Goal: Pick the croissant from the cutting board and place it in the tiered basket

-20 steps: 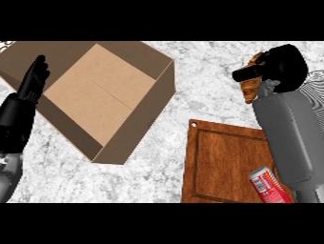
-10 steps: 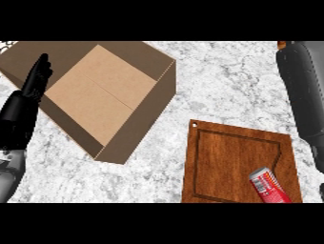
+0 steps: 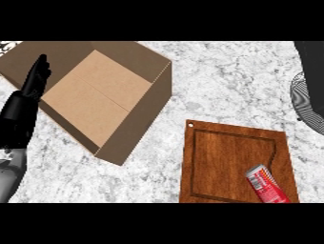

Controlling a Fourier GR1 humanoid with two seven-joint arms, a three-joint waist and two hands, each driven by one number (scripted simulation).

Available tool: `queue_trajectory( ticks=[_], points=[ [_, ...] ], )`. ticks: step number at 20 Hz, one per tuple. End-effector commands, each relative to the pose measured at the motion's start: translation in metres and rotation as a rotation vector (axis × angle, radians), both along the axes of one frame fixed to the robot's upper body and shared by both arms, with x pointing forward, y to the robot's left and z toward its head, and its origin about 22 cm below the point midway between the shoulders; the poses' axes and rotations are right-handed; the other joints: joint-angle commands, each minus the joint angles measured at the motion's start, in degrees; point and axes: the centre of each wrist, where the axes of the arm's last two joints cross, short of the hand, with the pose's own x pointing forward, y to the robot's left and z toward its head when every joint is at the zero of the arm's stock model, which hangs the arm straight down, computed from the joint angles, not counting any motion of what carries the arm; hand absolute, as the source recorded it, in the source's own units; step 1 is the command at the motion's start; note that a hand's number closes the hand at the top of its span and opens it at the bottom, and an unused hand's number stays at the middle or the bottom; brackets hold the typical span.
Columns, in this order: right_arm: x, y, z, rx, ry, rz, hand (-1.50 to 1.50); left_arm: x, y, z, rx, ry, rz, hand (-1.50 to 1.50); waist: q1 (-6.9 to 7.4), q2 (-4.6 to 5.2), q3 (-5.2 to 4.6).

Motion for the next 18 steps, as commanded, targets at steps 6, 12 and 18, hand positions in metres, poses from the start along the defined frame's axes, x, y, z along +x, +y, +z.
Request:
queue_trajectory(
  ticks=[6, 12, 18],
  points=[
    [0.011, -0.044, -0.019, -0.020, 0.103, -0.169, 1.50, -0.013, 0.010, -0.043, -0.015, 0.164, 0.047, 0.00, -1.18, 0.45, -0.95],
    [0.010, -0.079, -0.018, -0.132, 0.309, -0.328, 1.50, -0.012, 0.007, -0.042, -0.010, 0.164, 0.059, 0.00, -1.92, 0.39, -1.01],
    [0.002, -0.117, -0.037, -0.137, 0.362, -0.348, 1.50, -0.014, 0.017, -0.038, -0.020, 0.171, 0.069, 0.00, -2.58, -0.12, -0.88]
  ],
)
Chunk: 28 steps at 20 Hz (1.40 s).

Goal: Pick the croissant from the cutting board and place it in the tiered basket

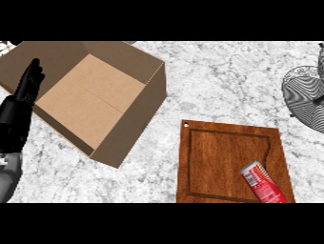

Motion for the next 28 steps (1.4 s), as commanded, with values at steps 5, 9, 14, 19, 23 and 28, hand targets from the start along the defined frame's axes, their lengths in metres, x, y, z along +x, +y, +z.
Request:
queue_trajectory(
  ticks=[5, 9, 14, 19, 23, 28],
  points=[
    [-0.008, -0.033, -0.016, 0.099, 0.066, -0.022, 1.50, -0.011, 0.012, -0.052, -0.029, 0.186, 0.063, 0.00, -1.53, 0.44, -1.09],
    [-0.010, -0.036, -0.033, 0.168, 0.009, 0.032, 1.50, -0.004, 0.008, -0.046, -0.046, 0.190, 0.054, 0.00, -1.80, 0.54, -1.03],
    [-0.014, -0.043, -0.056, 0.276, 0.007, 0.048, 1.50, -0.010, 0.007, -0.049, -0.033, 0.189, 0.049, 0.00, -1.88, 0.35, -1.02],
    [-0.016, -0.042, -0.062, 0.475, -0.131, -0.024, -1.50, -0.006, 0.025, -0.039, -0.035, 0.202, 0.060, 0.00, -2.15, 0.28, -1.07],
    [-0.026, -0.058, -0.076, 0.436, -0.224, 0.013, -1.50, -0.015, 0.008, -0.044, -0.032, 0.188, 0.068, 0.00, -2.03, -0.03, -1.02],
    [-0.029, -0.048, -0.073, 0.358, -0.402, 0.064, -1.50, -0.014, 0.022, -0.047, -0.029, 0.197, 0.088, 0.00, -2.51, -0.15, -1.08]
  ],
)
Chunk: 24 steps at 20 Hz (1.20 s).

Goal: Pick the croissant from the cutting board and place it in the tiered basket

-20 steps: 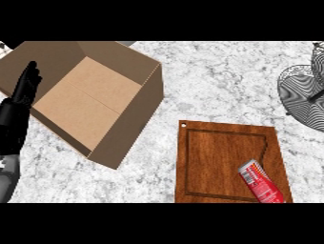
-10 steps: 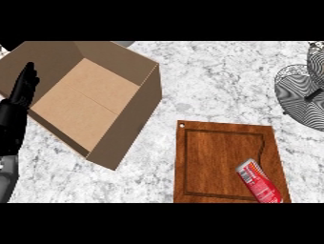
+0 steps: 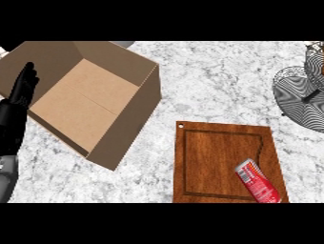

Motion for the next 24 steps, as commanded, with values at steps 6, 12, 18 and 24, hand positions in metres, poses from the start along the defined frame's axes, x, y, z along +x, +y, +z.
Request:
queue_trajectory(
  ticks=[6, 12, 18, 24],
  points=[
    [-0.013, -0.007, 0.041, -0.122, -0.233, -0.108, -1.50, -0.017, 0.011, -0.048, -0.028, 0.179, 0.043, 0.00, -0.58, 1.25, -0.51],
    [-0.028, 0.000, 0.049, -0.028, -0.280, -0.184, -1.50, -0.020, 0.018, -0.043, -0.028, 0.192, 0.077, 0.00, -2.78, 0.27, -0.55],
    [-0.051, 0.010, 0.026, 0.088, -0.306, -0.162, -1.50, -0.026, 0.022, -0.047, -0.037, 0.210, 0.118, 0.00, -5.63, -0.46, -0.56],
    [-0.093, 0.021, 0.022, 0.048, -0.405, -0.103, -1.50, -0.040, 0.025, -0.046, -0.026, 0.212, 0.138, 0.00, -6.96, -1.06, -0.55]
  ],
)
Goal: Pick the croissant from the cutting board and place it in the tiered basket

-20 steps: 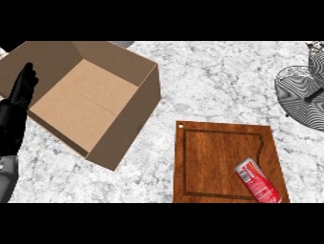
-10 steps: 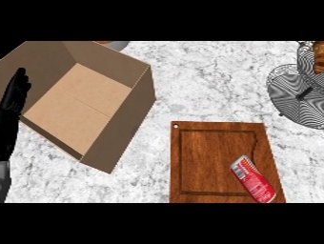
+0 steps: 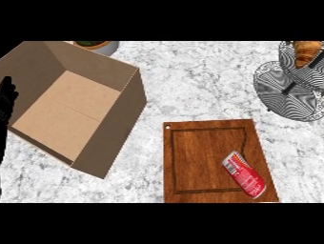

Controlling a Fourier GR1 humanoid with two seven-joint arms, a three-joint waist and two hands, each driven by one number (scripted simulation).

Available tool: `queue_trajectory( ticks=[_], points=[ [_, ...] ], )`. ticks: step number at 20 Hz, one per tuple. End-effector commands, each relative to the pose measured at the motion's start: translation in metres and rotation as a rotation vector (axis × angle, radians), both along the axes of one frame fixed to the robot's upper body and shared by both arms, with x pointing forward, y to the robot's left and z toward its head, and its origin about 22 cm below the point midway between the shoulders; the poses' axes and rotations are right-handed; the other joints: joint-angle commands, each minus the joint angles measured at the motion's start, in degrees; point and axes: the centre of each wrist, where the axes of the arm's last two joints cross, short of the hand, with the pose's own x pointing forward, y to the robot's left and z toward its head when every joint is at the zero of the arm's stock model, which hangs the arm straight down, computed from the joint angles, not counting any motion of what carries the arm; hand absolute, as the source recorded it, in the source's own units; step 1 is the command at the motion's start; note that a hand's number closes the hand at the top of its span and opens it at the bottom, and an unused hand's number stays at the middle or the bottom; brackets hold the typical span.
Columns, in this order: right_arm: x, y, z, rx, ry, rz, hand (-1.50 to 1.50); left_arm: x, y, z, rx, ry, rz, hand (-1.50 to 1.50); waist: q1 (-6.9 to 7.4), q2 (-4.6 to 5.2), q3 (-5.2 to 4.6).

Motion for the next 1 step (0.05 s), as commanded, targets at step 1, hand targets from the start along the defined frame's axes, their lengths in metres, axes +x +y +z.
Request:
queue_trajectory(
  ticks=[1],
  points=[
    [-0.0341, 0.0030, -0.0055, 0.041, -0.059, -0.004, -1.50, -0.0160, 0.0052, -0.0443, -0.050, 0.177, 0.056, 0.00, -1.38, 1.04, -1.12]
  ],
)
